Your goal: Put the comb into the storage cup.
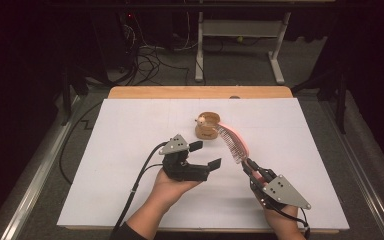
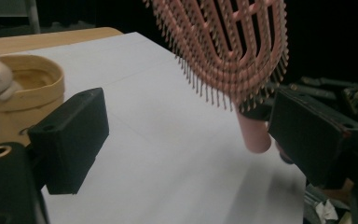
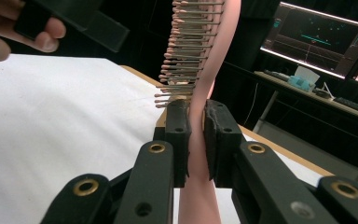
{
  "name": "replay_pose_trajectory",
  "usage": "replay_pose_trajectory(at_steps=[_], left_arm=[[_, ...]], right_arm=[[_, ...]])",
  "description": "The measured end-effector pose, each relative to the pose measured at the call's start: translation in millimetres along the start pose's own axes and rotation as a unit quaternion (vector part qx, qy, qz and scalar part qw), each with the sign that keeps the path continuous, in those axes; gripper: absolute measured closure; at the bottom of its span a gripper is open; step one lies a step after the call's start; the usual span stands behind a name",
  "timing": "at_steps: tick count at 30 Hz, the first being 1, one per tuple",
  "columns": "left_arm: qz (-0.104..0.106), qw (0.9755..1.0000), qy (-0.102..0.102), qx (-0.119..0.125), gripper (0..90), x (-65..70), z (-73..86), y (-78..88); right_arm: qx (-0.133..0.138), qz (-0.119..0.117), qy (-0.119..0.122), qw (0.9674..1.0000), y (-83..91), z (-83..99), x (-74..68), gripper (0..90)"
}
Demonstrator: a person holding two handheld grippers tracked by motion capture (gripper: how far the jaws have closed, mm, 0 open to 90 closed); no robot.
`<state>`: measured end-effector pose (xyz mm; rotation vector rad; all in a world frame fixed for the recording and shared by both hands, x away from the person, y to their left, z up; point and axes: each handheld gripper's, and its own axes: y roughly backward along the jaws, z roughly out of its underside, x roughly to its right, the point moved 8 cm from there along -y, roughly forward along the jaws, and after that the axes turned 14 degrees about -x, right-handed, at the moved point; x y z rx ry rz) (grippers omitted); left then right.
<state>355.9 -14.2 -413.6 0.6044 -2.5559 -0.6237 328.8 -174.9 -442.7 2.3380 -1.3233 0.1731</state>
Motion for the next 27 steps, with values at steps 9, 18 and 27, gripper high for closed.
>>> replay_pose_trajectory(at_steps=[9,18,27], left_arm=[[0.006,0.9999,-0.009,-0.009,11.8,9.1,-14.8,-14.8],[0.017,0.9998,0.002,-0.006,11.8,13.1,-21.0,-21.6],[0.021,0.9997,0.007,-0.004,11.8,11.1,-22.5,-21.2]], right_arm=[[-0.002,-0.008,0.008,0.9999,-1.7,0.1,-5.5,81.9],[-0.002,-0.012,0.018,0.9998,-3.9,-1.0,-11.6,81.9],[-0.001,-0.014,0.021,0.9997,-6.2,-1.9,-16.7,81.9]])
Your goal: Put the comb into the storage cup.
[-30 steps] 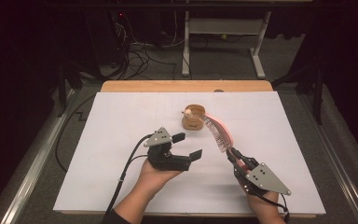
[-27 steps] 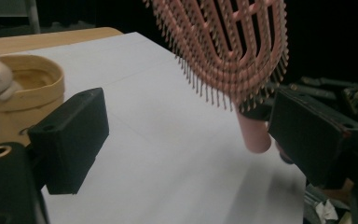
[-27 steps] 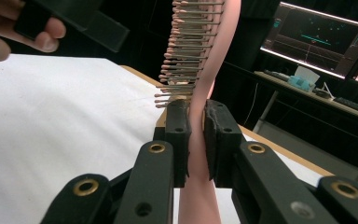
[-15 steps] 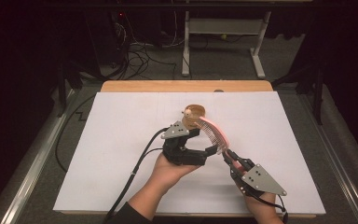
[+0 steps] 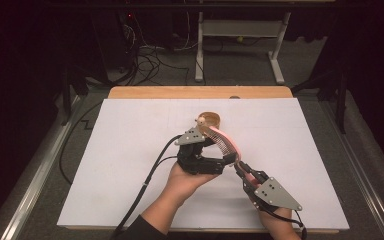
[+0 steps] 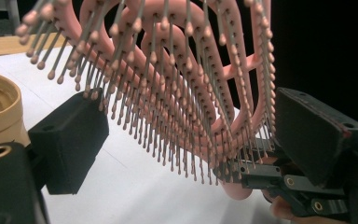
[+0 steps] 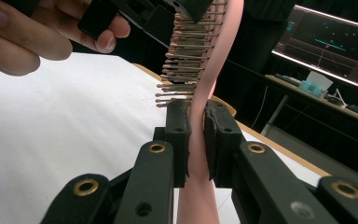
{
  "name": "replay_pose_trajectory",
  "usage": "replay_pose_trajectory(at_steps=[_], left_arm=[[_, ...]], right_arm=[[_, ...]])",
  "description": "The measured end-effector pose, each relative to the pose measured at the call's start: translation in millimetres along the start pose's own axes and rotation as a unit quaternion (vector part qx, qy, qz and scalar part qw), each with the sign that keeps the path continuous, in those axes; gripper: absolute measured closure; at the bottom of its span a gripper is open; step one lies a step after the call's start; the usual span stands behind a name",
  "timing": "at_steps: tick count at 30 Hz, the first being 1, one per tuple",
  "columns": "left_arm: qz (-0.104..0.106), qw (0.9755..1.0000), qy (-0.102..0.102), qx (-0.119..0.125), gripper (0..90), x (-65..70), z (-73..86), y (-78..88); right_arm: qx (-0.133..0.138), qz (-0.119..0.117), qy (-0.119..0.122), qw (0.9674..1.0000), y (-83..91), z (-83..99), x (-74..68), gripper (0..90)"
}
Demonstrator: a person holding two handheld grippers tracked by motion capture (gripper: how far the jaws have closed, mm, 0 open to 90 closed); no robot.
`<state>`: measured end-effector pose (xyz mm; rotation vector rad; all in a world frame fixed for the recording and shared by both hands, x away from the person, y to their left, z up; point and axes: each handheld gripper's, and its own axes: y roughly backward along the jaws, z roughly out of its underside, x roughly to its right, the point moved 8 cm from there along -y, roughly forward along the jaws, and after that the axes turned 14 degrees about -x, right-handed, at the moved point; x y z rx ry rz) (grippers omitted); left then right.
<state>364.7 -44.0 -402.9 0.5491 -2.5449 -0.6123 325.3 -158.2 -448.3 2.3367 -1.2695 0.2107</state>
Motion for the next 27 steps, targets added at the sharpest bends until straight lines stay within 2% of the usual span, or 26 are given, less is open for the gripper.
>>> replay_pose_trajectory(at_steps=[4,8,12,19,27], left_arm=[[0.0,1.0,0.0,0.001,11.7,-0.5,1.6,2.5],[0.006,0.9999,0.012,0.004,11.8,-3.4,4.3,4.4],[0.022,0.9994,0.024,0.009,11.8,-5.9,4.8,7.1],[0.016,0.9992,0.034,0.01,11.6,-9.5,4.7,7.1],[0.03,0.9984,0.043,0.022,11.6,-7.2,2.2,7.0]], right_arm=[[0.002,0.004,0.006,1.0,0.1,-0.9,-0.7,81.9],[0.0,0.001,0.009,1.0,-1.8,-1.0,-3.9,81.9],[-0.001,0.003,0.014,0.9999,-4.5,-0.9,-6.4,81.9],[0.0,0.007,0.024,0.9997,-6.0,-1.8,-9.1,81.9],[-0.001,0.003,0.026,0.9997,-6.2,-1.7,-10.7,81.9]])
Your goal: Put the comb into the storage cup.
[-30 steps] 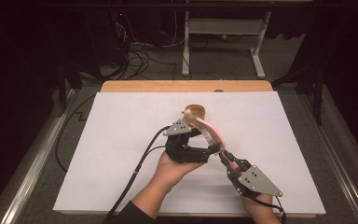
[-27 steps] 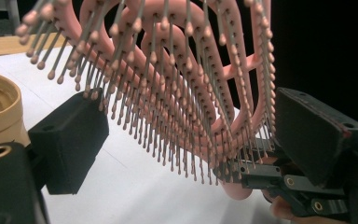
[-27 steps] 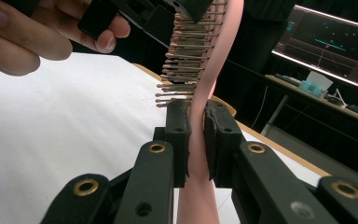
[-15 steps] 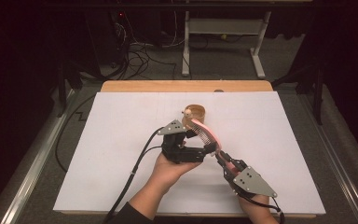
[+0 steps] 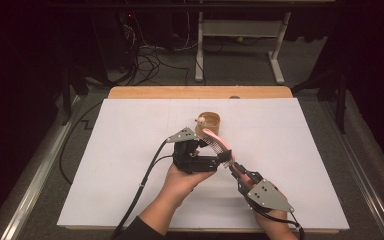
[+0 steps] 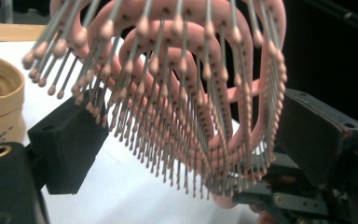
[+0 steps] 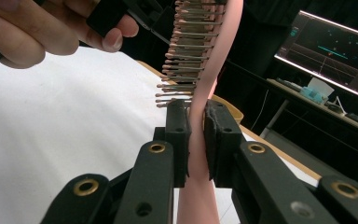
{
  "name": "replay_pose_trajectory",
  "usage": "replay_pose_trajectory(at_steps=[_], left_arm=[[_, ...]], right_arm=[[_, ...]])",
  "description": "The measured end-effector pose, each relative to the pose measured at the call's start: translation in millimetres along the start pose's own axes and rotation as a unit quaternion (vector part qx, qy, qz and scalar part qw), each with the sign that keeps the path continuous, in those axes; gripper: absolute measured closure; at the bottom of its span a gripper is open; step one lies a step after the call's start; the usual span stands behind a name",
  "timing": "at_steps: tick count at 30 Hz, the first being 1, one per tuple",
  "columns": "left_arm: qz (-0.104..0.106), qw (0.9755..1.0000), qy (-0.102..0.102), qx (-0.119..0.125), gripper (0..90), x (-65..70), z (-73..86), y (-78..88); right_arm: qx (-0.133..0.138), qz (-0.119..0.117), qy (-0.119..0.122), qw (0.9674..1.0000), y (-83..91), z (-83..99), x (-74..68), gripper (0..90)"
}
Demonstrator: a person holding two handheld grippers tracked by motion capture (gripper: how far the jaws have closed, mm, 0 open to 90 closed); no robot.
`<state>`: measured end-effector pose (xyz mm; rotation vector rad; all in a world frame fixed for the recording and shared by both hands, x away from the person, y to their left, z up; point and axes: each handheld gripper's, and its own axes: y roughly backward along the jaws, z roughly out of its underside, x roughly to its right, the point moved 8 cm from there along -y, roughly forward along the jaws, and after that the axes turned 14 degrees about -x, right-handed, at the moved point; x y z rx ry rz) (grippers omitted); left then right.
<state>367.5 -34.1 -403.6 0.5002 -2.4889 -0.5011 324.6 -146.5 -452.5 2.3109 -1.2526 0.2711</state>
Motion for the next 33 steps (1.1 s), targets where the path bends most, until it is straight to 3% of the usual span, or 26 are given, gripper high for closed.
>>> replay_pose_trajectory(at_steps=[26,33], left_arm=[[0.016,0.9999,0.004,0.002,9.8,-0.8,-0.3,-2.9],[0.01,0.9999,-0.01,0.004,12.3,1.9,0.6,-2.8]], right_arm=[[0.008,-0.011,0.016,0.9998,0.6,-4.3,-9.6,81.8],[0.002,-0.009,0.013,0.9999,-1.1,-2.6,-7.7,81.6]])
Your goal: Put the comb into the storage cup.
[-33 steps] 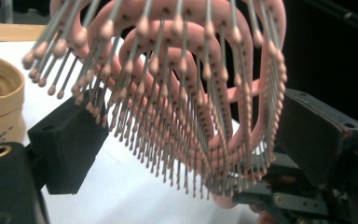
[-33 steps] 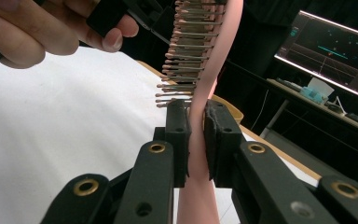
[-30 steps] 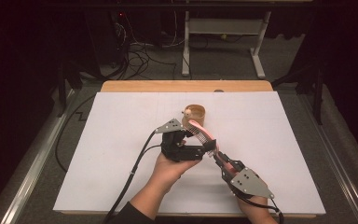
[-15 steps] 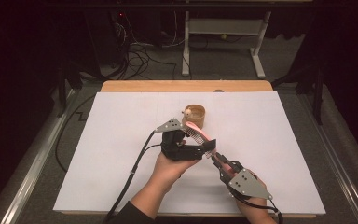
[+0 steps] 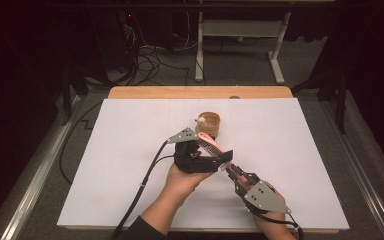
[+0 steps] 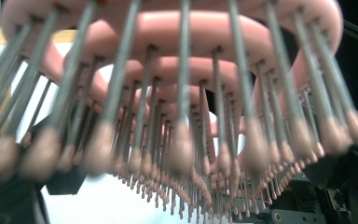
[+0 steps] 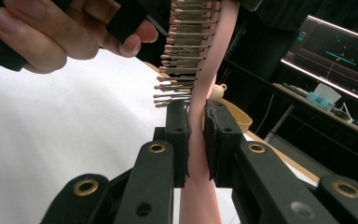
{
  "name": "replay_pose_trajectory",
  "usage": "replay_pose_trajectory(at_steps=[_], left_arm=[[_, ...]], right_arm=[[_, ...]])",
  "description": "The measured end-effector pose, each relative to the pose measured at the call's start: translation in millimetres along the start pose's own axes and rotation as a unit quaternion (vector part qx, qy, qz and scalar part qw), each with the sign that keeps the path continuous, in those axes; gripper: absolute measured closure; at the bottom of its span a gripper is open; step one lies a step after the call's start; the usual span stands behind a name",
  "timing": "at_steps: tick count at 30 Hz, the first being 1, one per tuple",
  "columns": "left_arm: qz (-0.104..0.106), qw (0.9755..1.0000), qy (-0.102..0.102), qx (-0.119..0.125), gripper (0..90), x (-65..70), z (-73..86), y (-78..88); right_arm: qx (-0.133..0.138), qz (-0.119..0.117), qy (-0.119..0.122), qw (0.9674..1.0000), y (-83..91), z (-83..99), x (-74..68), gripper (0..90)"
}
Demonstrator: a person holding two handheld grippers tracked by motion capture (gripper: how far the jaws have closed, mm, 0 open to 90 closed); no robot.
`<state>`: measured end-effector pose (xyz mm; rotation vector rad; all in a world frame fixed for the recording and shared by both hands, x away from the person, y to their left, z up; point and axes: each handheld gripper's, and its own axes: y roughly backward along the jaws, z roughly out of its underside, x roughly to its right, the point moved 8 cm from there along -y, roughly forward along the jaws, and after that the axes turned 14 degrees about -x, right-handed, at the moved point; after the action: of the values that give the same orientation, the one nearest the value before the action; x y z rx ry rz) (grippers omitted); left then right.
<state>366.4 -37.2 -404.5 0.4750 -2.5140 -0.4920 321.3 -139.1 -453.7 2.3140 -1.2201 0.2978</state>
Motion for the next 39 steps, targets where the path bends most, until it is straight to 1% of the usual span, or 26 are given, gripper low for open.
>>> replay_pose_trajectory(at_steps=[4,6,15,19,21,23,27,31,33,36,37,39], left_arm=[[-0.01,0.9998,-0.019,-0.002,13.6,3.4,1.1,-0.7],[-0.008,0.9997,-0.025,-0.001,15.3,5.4,0.6,-0.6],[-0.02,0.9984,-0.054,0.002,17.2,13.3,-2.0,-1.4],[-0.021,0.9978,-0.063,0.003,17.8,16.1,-3.0,-1.6],[-0.022,0.9978,-0.063,0.005,18.0,16.9,-3.5,-1.6],[-0.025,0.9974,-0.068,0.006,18.1,17.6,-3.7,-1.6],[-0.032,0.9969,-0.071,0.01,18.4,17.9,-4.9,-0.6],[-0.037,0.9967,-0.072,0.012,18.5,16.9,-6.9,1.0],[-0.038,0.9967,-0.071,0.013,18.5,16.3,-7.7,2.1],[-0.049,0.9958,-0.076,0.011,18.5,14.7,-8.2,3.6],[-0.052,0.9957,-0.076,0.012,18.5,13.7,-8.3,4.5],[-0.057,0.9953,-0.077,0.013,18.5,12.4,-8.9,5.8]], right_arm=[[-0.006,-0.006,-0.002,1.0,-1.6,1.8,-0.6,81.4],[-0.011,-0.005,-0.003,0.9999,-2.9,3.1,-0.8,81.3],[-0.01,0.001,-0.01,0.9999,-3.3,3.3,2.7,81.0],[-0.007,0.002,-0.012,0.9999,-2.7,2.7,4.0,80.5],[-0.006,0.001,-0.014,0.9999,-2.8,2.6,4.6,80.1],[-0.006,-0.001,-0.016,0.9999,-2.9,2.3,4.7,79.6],[-0.011,-0.005,-0.022,0.9997,-4.1,3.6,4.8,74.7],[-0.014,-0.014,-0.027,0.9994,-5.6,4.0,3.9,67.5],[-0.016,-0.019,-0.029,0.9993,-6.7,4.3,2.9,62.3],[-0.019,-0.026,-0.036,0.9988,-7.7,5.3,3.0,56.4],[-0.021,-0.029,-0.039,0.9986,-7.7,5.8,3.0,54.9],[-0.021,-0.043,-0.047,0.9977,-7.7,6.6,3.1,51.6]])
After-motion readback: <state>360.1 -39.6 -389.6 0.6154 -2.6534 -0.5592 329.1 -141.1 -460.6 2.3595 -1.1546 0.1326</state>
